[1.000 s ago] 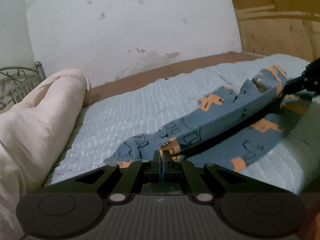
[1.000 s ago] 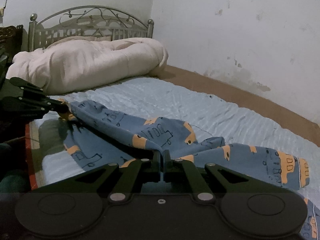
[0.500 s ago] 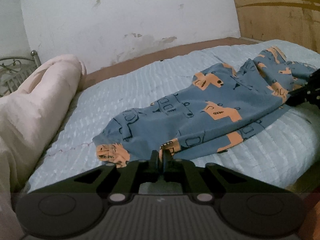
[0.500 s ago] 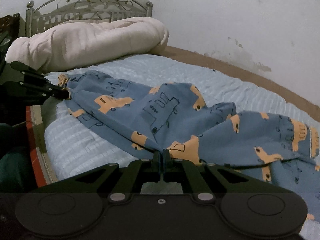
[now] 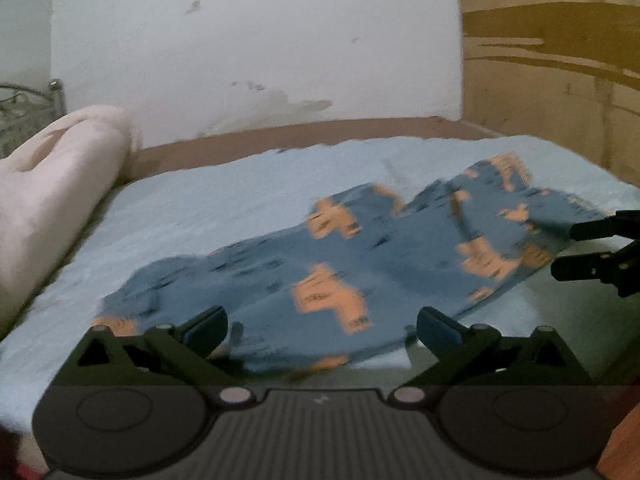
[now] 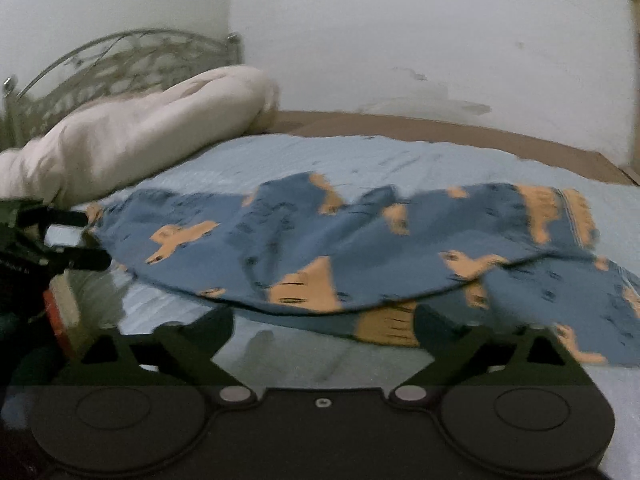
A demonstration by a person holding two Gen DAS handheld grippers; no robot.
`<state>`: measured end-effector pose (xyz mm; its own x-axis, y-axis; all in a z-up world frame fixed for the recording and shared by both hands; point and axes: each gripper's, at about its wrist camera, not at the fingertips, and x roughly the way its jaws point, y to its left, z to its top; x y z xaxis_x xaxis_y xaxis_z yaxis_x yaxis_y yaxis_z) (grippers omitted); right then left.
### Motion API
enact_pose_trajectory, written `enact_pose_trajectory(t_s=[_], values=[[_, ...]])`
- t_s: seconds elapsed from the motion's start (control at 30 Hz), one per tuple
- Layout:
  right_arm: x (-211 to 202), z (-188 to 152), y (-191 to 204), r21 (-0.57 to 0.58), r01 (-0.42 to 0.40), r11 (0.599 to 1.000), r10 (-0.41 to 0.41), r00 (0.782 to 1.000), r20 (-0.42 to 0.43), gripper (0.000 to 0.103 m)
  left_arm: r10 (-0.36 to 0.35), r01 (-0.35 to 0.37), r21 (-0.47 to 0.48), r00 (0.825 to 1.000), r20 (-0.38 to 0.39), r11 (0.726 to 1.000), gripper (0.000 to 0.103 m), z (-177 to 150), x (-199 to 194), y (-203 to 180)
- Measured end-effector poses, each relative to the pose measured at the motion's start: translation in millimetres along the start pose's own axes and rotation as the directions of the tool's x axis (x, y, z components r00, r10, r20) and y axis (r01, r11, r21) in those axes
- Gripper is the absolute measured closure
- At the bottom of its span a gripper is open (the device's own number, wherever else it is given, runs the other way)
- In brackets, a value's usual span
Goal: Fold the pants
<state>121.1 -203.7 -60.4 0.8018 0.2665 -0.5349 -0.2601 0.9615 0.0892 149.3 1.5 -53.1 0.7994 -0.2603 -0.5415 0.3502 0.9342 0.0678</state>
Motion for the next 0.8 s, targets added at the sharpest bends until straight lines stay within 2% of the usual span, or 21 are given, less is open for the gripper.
enact_pose_trajectory(t_s=[0.17, 0.27, 0.37, 0.47, 0.53, 0.6, 0.63, 0.67, 0.73, 0.77, 0.8], values=[[-20, -3, -43, 0.104, 0.111, 0.988, -0.114, 0.993, 0.023, 0.001, -0.069, 0.068, 0.029, 0.997, 0.031, 0.997, 0.001, 15, 19, -43], [-30, -3, -80, 0.159, 0.227, 0.961, -0.232, 0.973, 0.016, 0.001, -0.107, 0.106, 0.024, 0.993, 0.055, 0.994, 0.001, 21, 27, -65], [-36, 2, -125, 0.207, 0.368, 0.906, -0.374, 0.927, -0.01, 0.001, -0.136, 0.136, 0.009, 0.989, 0.062, 0.991, 0.001, 24, 34, -82], [-27, 5, -177, 0.245, 0.48, 0.842, -0.463, 0.877, -0.126, 0.002, -0.147, 0.148, -0.005, 0.987, 0.058, 0.989, 0.001, 24, 40, -93], [-22, 4, -210, 0.31, 0.47, 0.827, -0.438, 0.883, -0.171, 0.011, -0.148, 0.149, -0.017, 0.988, 0.054, 0.989, 0.001, 22, 40, -97], [-19, 1, -234, 0.387, 0.439, 0.811, -0.386, 0.898, -0.21, 0.039, -0.144, 0.145, -0.025, 0.988, 0.051, 0.989, 0.001, 20, 41, -98], [-18, 0, -238, 0.401, 0.425, 0.811, -0.368, 0.905, -0.213, 0.045, -0.141, 0.142, -0.03, 0.989, 0.048, 0.989, 0.001, 19, 41, -97], [-17, -1, -240, 0.396, 0.414, 0.82, -0.356, 0.91, -0.214, 0.061, -0.138, 0.139, -0.036, 0.989, 0.045, 0.99, 0.001, 19, 41, -96], [-15, 3, -235, 0.346, 0.4, 0.849, -0.346, 0.915, -0.21, 0.075, -0.134, 0.136, -0.053, 0.99, 0.037, 0.989, 0.001, 18, 40, -93], [-15, 6, -231, 0.311, 0.396, 0.864, -0.344, 0.915, -0.21, 0.086, -0.134, 0.136, -0.061, 0.99, 0.035, 0.989, 0.001, 17, 40, -91], [-14, 9, -228, 0.277, 0.386, 0.88, -0.338, 0.918, -0.207, 0.089, -0.132, 0.134, -0.066, 0.991, 0.035, 0.989, 0.001, 17, 38, -90]])
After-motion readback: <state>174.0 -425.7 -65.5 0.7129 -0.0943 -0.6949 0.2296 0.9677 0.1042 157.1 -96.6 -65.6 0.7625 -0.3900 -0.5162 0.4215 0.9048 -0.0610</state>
